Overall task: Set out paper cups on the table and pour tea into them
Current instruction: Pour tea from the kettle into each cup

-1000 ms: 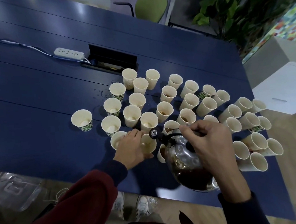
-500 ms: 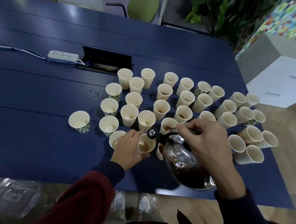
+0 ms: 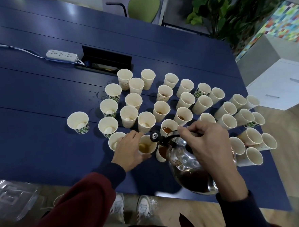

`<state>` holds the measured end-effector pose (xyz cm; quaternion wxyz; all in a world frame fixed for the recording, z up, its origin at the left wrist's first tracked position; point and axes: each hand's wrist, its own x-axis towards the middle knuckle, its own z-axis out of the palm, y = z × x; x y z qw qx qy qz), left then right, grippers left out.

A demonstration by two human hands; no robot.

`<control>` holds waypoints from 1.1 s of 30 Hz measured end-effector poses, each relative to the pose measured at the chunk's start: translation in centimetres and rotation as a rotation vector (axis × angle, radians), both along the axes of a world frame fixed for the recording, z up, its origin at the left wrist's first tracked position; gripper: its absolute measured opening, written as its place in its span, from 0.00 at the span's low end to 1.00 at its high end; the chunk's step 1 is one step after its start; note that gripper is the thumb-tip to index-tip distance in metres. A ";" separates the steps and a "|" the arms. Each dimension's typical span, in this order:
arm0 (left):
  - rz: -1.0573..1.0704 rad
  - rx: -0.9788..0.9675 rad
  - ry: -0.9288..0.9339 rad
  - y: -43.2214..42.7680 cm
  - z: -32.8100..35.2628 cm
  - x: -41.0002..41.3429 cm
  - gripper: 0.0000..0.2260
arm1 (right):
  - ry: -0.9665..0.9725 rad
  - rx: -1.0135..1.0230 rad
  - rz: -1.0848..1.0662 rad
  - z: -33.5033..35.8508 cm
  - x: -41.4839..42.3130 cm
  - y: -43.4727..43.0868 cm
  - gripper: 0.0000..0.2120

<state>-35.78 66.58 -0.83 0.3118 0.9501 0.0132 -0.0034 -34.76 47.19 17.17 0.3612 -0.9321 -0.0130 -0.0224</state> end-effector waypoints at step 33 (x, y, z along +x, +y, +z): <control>0.037 0.125 -0.124 2.5 1.9 6.3 0.27 | -0.115 0.338 -0.116 2.3 3.7 1.0 0.19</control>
